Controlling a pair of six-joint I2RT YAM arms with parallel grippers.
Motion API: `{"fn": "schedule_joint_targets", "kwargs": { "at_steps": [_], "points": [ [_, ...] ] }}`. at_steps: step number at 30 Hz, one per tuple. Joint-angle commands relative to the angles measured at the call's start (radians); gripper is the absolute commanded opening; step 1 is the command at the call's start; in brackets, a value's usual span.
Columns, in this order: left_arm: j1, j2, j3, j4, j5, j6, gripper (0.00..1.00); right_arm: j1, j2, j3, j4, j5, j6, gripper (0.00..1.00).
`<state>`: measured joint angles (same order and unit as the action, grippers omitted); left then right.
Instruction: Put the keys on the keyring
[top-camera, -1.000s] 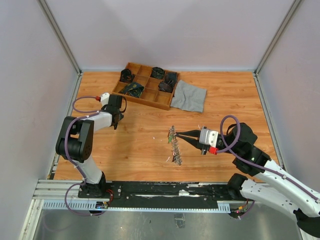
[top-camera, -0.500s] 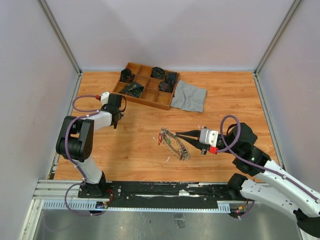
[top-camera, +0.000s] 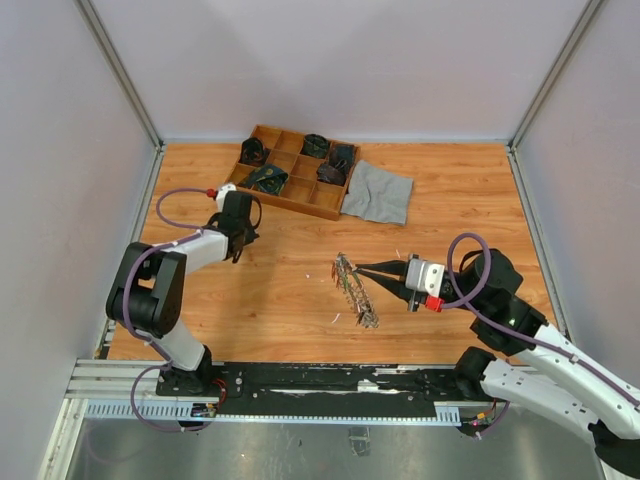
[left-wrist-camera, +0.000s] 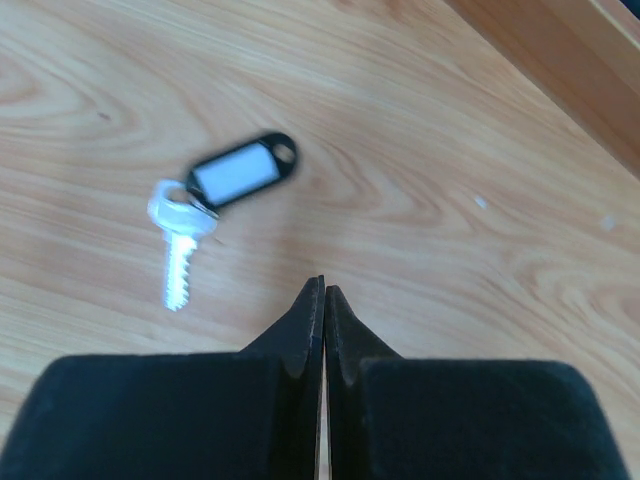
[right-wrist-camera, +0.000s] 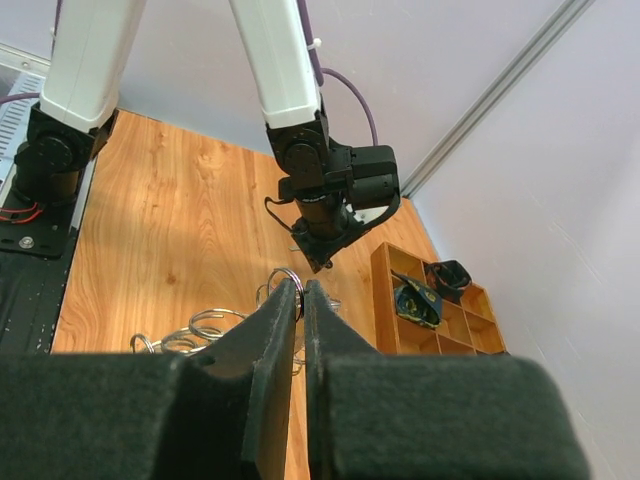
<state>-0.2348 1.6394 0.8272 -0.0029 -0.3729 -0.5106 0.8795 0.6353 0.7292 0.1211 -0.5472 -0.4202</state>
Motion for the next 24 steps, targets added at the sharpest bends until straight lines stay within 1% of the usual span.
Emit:
{"fn": "schedule_joint_targets", "kwargs": {
  "at_steps": [1,2,4,5,8,10,12,15,20,24],
  "points": [
    [-0.05,-0.052,-0.03,0.011,0.021,0.005,0.01,0.018,-0.024,0.011,0.022,0.042,-0.024,0.08],
    [-0.046,-0.055,-0.03,-0.003,-0.001,-0.011,0.03,0.018,-0.025,0.014,0.019,0.046,-0.025,0.08],
    [-0.026,-0.06,-0.02,-0.022,-0.019,-0.036,0.19,0.018,-0.021,0.016,0.014,0.044,-0.024,0.09],
    [-0.013,-0.059,-0.012,-0.031,-0.022,-0.047,0.3,0.018,-0.021,0.017,0.012,0.044,-0.023,0.09],
    [0.008,-0.047,0.043,-0.086,-0.077,-0.08,0.52,0.018,-0.024,0.018,0.006,0.045,-0.027,0.1],
    [0.016,-0.031,0.083,-0.124,-0.116,-0.099,0.62,0.018,-0.028,0.018,0.006,0.046,-0.028,0.1],
    [0.031,-0.008,0.125,-0.164,-0.149,-0.138,0.65,0.018,-0.032,0.015,0.004,0.046,-0.027,0.1],
    [0.055,0.042,0.177,-0.217,-0.172,-0.186,0.65,0.018,-0.037,0.011,-0.001,0.044,-0.026,0.1],
    [0.069,0.102,0.211,-0.213,-0.148,-0.206,0.63,0.018,-0.04,0.006,-0.001,0.041,-0.03,0.1],
    [0.073,0.115,0.202,-0.204,-0.141,-0.221,0.6,0.018,-0.044,0.004,-0.004,0.043,-0.031,0.1]
  ]
}}
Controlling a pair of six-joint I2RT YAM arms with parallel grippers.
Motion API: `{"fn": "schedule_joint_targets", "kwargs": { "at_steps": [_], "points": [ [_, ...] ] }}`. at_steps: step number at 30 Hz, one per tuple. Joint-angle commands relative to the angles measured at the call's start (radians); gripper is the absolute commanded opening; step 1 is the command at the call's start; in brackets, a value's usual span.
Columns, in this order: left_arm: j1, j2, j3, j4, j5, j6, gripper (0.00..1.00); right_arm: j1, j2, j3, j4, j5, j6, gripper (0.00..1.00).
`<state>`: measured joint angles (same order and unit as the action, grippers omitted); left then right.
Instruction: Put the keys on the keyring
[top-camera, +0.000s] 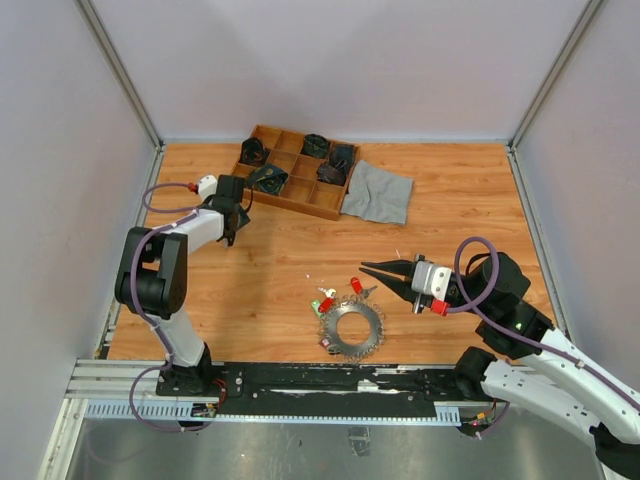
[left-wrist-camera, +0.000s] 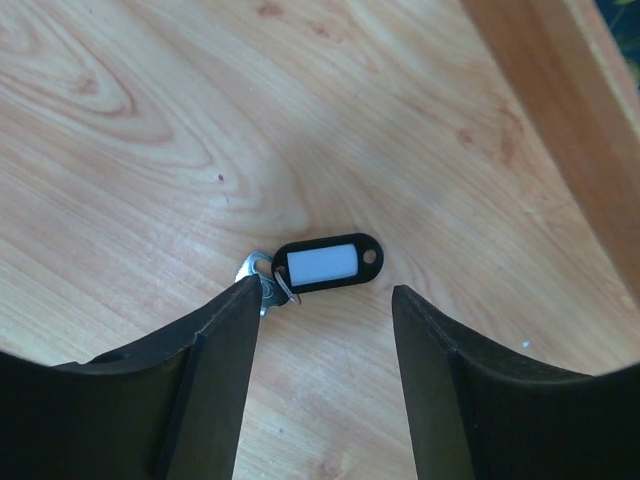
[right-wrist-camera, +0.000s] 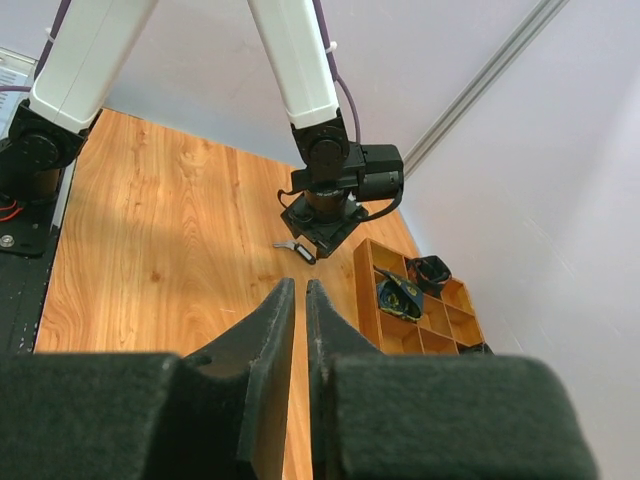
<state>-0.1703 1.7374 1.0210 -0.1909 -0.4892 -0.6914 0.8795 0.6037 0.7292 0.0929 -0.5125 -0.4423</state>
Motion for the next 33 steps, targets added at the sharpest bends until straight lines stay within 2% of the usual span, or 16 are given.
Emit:
{"fn": "schedule_joint_targets", "kwargs": {
  "at_steps": [1,10,20,33],
  "points": [
    [0.008,0.018,0.004,-0.013,-0.019,-0.04,0.59,0.018,-0.013,0.001,0.022,0.011,-0.009,0.1],
    [0.009,0.03,-0.026,-0.003,-0.011,-0.052,0.49,0.018,-0.015,-0.002,0.011,0.032,-0.006,0.11],
    [0.011,0.024,-0.023,-0.021,-0.071,-0.065,0.49,0.018,-0.01,-0.004,0.01,0.024,-0.005,0.12],
    [0.018,0.026,-0.02,-0.014,-0.087,-0.044,0.37,0.018,-0.013,-0.007,0.008,0.022,0.002,0.13]
  ]
}}
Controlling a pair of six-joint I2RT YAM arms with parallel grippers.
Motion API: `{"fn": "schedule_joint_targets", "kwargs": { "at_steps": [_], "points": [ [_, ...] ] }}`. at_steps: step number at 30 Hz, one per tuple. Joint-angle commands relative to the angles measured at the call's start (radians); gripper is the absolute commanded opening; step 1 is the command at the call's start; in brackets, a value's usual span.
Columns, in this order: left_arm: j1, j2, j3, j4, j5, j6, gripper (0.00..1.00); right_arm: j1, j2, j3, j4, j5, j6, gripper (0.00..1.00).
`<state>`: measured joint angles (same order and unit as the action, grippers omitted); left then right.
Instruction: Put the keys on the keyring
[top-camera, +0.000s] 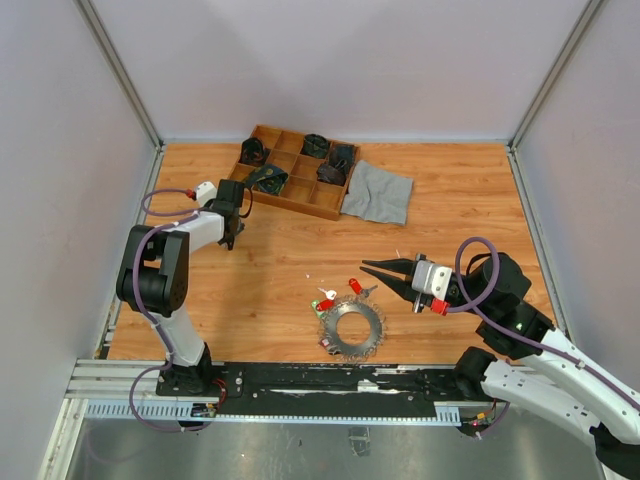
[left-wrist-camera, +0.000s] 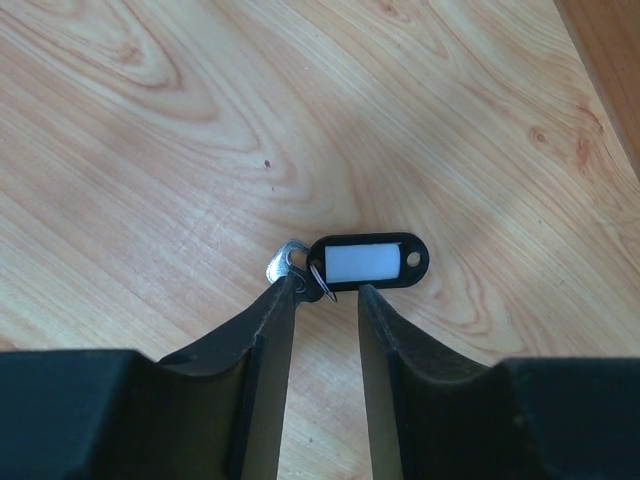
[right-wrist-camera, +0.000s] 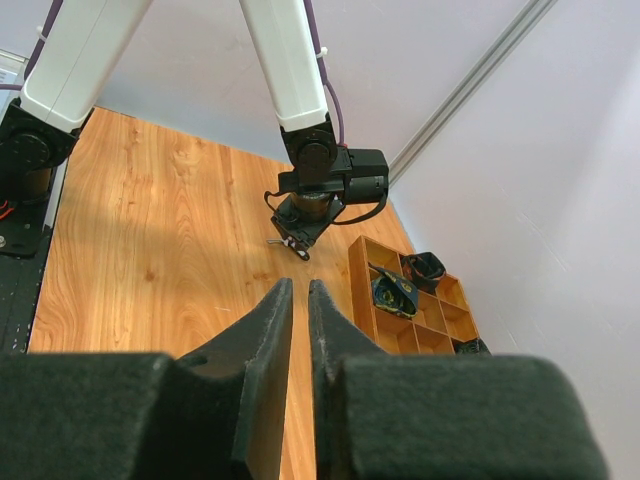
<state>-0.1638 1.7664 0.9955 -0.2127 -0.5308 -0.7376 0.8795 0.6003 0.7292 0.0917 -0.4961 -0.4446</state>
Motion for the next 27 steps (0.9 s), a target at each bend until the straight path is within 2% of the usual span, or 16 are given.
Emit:
{"fn": "schedule_joint_targets", "kwargs": {
  "at_steps": [1,14,20,23,27],
  "points": [
    [0.013,0.0,0.007,0.006,-0.048,0.002,0.34,0.018,-0.01,-0.007,0.007,0.005,0.004,0.13],
    [0.017,-0.001,0.008,-0.004,-0.083,0.029,0.01,0.018,-0.019,-0.011,0.006,0.006,0.004,0.13],
    [-0.005,-0.04,-0.009,0.021,-0.036,0.094,0.0,0.018,-0.03,-0.01,0.006,0.032,-0.002,0.13],
    [-0.079,-0.087,-0.021,0.044,-0.027,0.142,0.01,0.018,-0.034,-0.008,0.011,0.055,-0.013,0.13],
    [-0.194,-0.129,-0.037,0.103,0.078,0.188,0.0,0.018,-0.045,-0.007,0.032,0.137,-0.026,0.14]
  ]
}}
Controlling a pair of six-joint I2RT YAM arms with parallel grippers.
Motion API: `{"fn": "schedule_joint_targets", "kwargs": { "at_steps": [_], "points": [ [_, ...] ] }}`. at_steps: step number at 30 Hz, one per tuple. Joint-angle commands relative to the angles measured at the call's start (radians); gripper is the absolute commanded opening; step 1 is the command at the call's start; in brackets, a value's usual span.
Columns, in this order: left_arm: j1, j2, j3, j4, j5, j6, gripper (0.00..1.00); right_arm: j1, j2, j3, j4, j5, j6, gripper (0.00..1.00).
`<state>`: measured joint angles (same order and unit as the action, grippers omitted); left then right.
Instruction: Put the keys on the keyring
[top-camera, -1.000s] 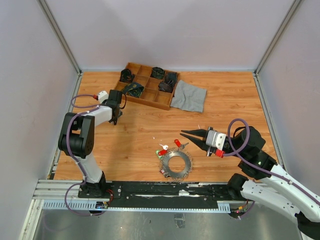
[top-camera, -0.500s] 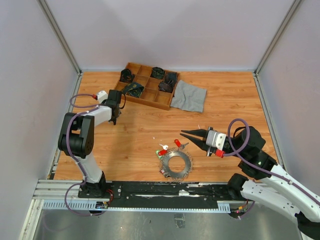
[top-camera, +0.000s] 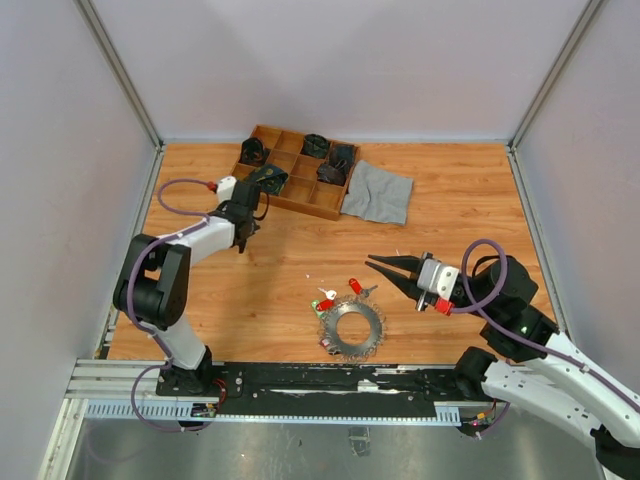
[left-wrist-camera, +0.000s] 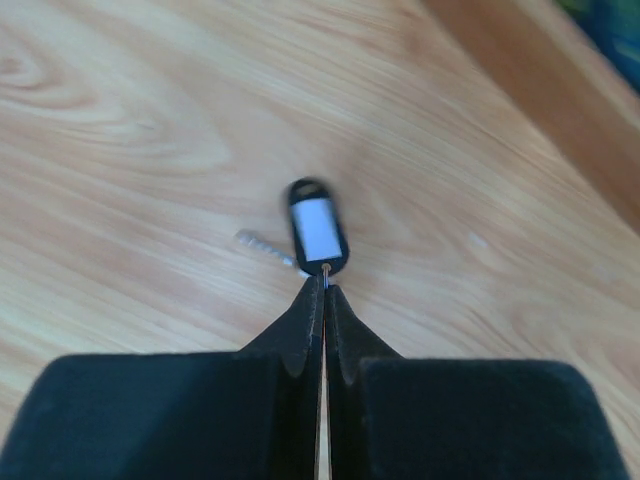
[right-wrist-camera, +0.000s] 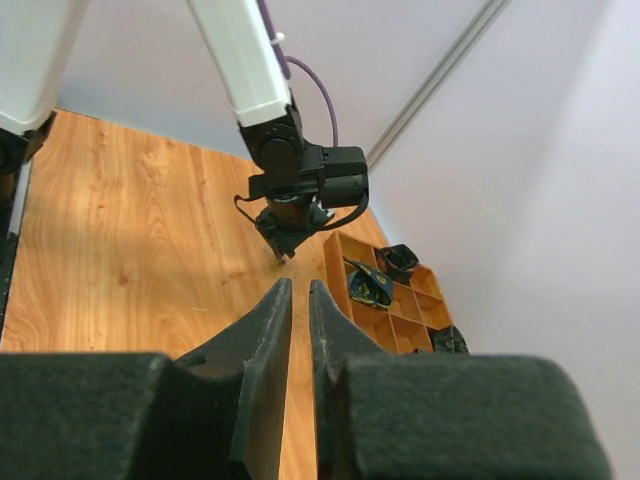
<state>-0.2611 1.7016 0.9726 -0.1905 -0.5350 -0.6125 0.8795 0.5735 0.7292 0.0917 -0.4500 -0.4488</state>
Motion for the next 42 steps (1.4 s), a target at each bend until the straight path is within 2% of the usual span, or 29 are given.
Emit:
{"fn": "schedule_joint_targets", "kwargs": {
  "at_steps": [1,7,12,18,22,27,29,32,36,42],
  "points": [
    [-0.127,-0.067,-0.012,0.09,0.106,0.067,0.0,0.018,-0.022,-0.007,0.034,0.112,-0.027,0.14],
    [-0.338,-0.019,0.056,0.165,0.207,0.101,0.01,0.018,-0.031,0.022,0.031,0.283,-0.028,0.15],
    [-0.475,0.105,0.179,0.245,0.319,0.164,0.0,0.018,-0.047,0.073,-0.026,0.426,0.001,0.19],
    [-0.564,0.258,0.358,0.234,0.424,0.225,0.01,0.018,-0.081,0.096,-0.12,0.573,0.064,0.31],
    [-0.6,0.298,0.379,0.241,0.497,0.232,0.01,0.018,-0.078,0.118,-0.216,0.625,0.116,0.37],
    [-0.649,0.328,0.371,0.237,0.557,0.247,0.01,0.018,-0.067,0.118,-0.263,0.677,0.168,0.4],
    [-0.666,0.32,0.359,0.238,0.571,0.252,0.08,0.018,-0.064,0.11,-0.271,0.692,0.189,0.43],
    [-0.671,0.282,0.325,0.254,0.582,0.25,0.26,0.018,-0.042,0.111,-0.324,0.714,0.253,0.49],
    [-0.667,0.196,0.283,0.259,0.526,0.258,0.46,0.018,-0.01,0.126,-0.414,0.741,0.382,0.53],
    [-0.578,0.068,0.164,0.323,0.573,0.234,0.55,0.018,0.009,0.085,-0.459,0.736,0.578,0.55]
  ]
}}
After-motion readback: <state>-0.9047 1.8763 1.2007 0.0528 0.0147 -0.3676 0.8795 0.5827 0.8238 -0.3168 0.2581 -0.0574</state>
